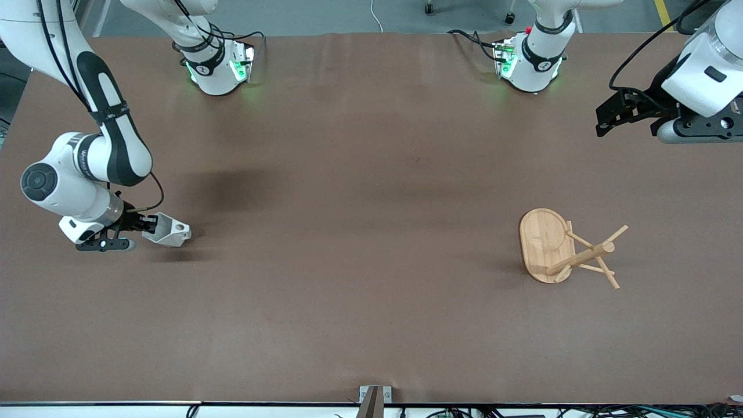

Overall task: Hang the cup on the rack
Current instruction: 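Lift the white cup with the right gripper while the left gripper approaches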

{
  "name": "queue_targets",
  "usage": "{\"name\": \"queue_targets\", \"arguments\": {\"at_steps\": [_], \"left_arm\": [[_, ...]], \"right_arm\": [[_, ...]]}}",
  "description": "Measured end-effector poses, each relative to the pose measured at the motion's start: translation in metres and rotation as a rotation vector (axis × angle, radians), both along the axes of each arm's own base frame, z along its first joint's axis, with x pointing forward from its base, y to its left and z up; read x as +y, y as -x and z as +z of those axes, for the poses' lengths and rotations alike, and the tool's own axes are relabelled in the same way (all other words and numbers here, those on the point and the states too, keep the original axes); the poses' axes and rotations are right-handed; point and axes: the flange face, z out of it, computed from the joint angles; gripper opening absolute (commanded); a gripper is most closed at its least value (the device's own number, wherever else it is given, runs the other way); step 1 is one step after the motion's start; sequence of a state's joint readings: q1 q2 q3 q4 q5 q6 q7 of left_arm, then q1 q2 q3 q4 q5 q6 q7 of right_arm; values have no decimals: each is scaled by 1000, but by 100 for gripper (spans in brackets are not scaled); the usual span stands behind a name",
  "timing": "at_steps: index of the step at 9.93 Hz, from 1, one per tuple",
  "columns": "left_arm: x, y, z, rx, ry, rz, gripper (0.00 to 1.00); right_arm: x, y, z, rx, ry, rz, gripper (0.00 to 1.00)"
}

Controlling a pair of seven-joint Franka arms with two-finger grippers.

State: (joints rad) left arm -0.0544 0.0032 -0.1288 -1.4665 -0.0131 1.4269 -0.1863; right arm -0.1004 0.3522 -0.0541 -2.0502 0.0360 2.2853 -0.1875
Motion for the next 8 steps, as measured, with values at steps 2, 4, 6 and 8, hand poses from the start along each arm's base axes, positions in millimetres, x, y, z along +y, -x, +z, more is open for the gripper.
{"name": "queue_targets", "arguments": {"at_steps": [2,4,6,8], "left_arm": [[0,-1,-1,1,-5,-1,100],[3,-2,-3,-2,-40,-28,100],[4,-2,0,-5,-37,-224,100],[-3,-1,1,-4,-25,-461,100]], "right_arm": [[12,-24,58,87,-135,-57,0],[55,-28,88,173,-325,-66,0],[120,-23,94,254,-647,-116,0],[190,-22,106,290,-919,-145,0]]}}
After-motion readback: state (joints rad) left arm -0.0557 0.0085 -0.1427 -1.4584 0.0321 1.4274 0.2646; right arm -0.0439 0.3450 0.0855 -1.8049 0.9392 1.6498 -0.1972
